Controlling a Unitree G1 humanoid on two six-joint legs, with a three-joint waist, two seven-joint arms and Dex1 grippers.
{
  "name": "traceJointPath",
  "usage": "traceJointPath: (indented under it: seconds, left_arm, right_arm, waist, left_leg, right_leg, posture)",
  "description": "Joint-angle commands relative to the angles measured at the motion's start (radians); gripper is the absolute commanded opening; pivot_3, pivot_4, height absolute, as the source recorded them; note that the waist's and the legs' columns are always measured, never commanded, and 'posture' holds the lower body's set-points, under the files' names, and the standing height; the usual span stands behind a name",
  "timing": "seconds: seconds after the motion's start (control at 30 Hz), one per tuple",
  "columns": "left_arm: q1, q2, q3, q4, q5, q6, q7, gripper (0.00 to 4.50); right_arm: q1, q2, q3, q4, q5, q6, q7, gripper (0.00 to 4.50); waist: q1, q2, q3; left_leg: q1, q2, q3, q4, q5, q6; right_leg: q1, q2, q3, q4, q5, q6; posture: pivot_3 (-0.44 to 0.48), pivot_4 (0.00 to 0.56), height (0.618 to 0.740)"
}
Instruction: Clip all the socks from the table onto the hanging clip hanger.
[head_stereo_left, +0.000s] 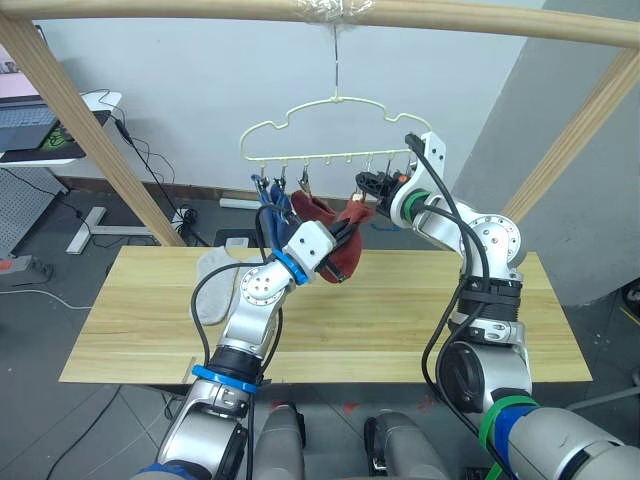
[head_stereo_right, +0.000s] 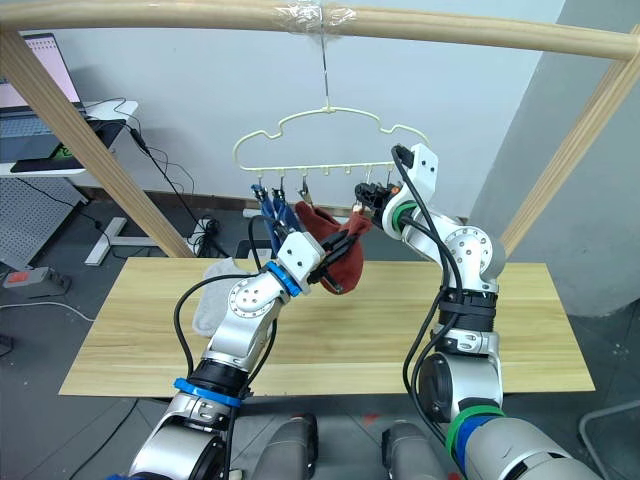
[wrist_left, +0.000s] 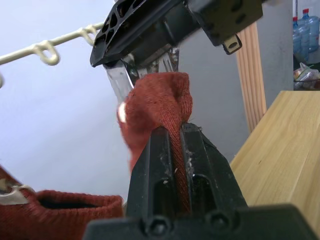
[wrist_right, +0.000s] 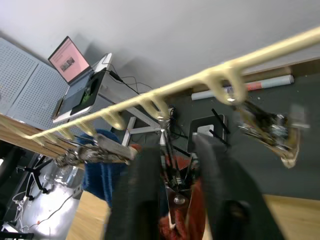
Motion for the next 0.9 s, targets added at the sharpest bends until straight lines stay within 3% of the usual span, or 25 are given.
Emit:
traceJointPath:
  seconds: [0.03, 0.17, 0.23, 0.3, 0.57, 0.77, 0.8, 0.9]
  left_arm:
    - [-0.012, -0.002, -0.005, -0.028, -0.002, -0.024, -0.002, 0.0]
    - [-0.007, -0.004, -0.013, -0.025, -0.002, -0.015, -0.011, 0.0]
    - [-0.008, -0.006, -0.016, -0.021, -0.004, 0.0, -0.014, 0.0]
    - [-0.011, -0.01, -0.017, -0.018, -0.018, 0.02, -0.025, 0.0]
    - [-0.03, -0.039, 0.026, -0.005, -0.124, 0.16, -0.068, 2.28]
    - [0.045, 0.028, 0.095, -0.11, -0.241, 0.34, -0.126, 3.93]
    - [0.065, 0.048, 0.109, -0.148, -0.275, 0.394, -0.141, 4.36]
    - [0.132, 0.146, 0.13, -0.286, -0.326, 0.541, -0.174, 4.46]
  right_arm:
    - [-0.009, -0.014, 0.013, -0.042, 0.017, -0.003, 0.018, 2.63]
    - [0.003, -0.046, 0.037, -0.081, 0.01, -0.009, 0.042, 3.98]
    - [0.016, -0.093, 0.072, -0.133, -0.003, -0.028, 0.08, 4.45]
    - [0.04, -0.156, 0.127, -0.2, -0.025, -0.049, 0.131, 4.45]
    - [0.211, -0.345, 0.23, -0.478, -0.069, -0.099, 0.239, 4.5]
    - [0.359, -0.391, 0.299, -0.544, -0.187, -0.24, 0.25, 4.5]
    - [0.372, -0.39, 0.316, -0.539, -0.213, -0.271, 0.249, 4.5]
    - [0.405, -0.361, 0.352, -0.535, -0.266, -0.337, 0.232, 4.5]
  waist:
    - [-0.001, 0.0, 0.0]
    - [-0.001, 0.0, 0.0]
    - [0.0, 0.0, 0.0]
    - [0.0, 0.0, 0.0]
    - [-0.016, 0.0, 0.0]
    - [-0.042, 0.0, 0.0]
    - [-0.045, 0.0, 0.0]
    - [-0.056, 0.0, 0.0]
  left_leg:
    - [0.0, 0.0, 0.0, 0.0, 0.0, 0.0]
    - [0.0, 0.0, 0.0, 0.0, 0.0, 0.0]
    - [0.0, 0.0, 0.0, 0.0, 0.0, 0.0]
    - [-0.001, 0.0, 0.0, 0.0, 0.0, 0.0]
    - [-0.001, 0.0, 0.0, 0.0, 0.0, 0.0]
    - [0.0, 0.0, 0.0, 0.001, 0.0, 0.0]
    - [0.0, 0.0, 0.0, 0.001, 0.0, 0.0]
    - [0.001, 0.001, 0.0, 0.001, 0.0, 0.0]
  right_leg:
    - [0.0, 0.0, 0.0, 0.0, 0.0, 0.0]
    - [0.0, 0.0, 0.0, 0.0, 0.0, 0.0]
    - [0.0, 0.0, 0.0, 0.0, 0.0, 0.0]
    - [0.0, 0.0, 0.0, 0.0, 0.0, 0.0]
    - [0.0, 0.0, 0.0, 0.0, -0.001, 0.002]
    - [0.0, 0.0, 0.001, 0.0, -0.002, 0.003]
    - [0.0, 0.001, 0.001, 0.001, -0.002, 0.003]
    - [0.0, 0.001, 0.001, 0.002, -0.002, 0.003]
  posture:
    - [0.021, 0.179, 0.74]
    - [0.013, 0.173, 0.74]
    - [0.009, 0.171, 0.74]
    - [0.001, 0.172, 0.74]
    - [-0.025, 0.165, 0.74]
    - [-0.029, 0.162, 0.74]
    - [-0.029, 0.162, 0.74]
    - [-0.012, 0.168, 0.74]
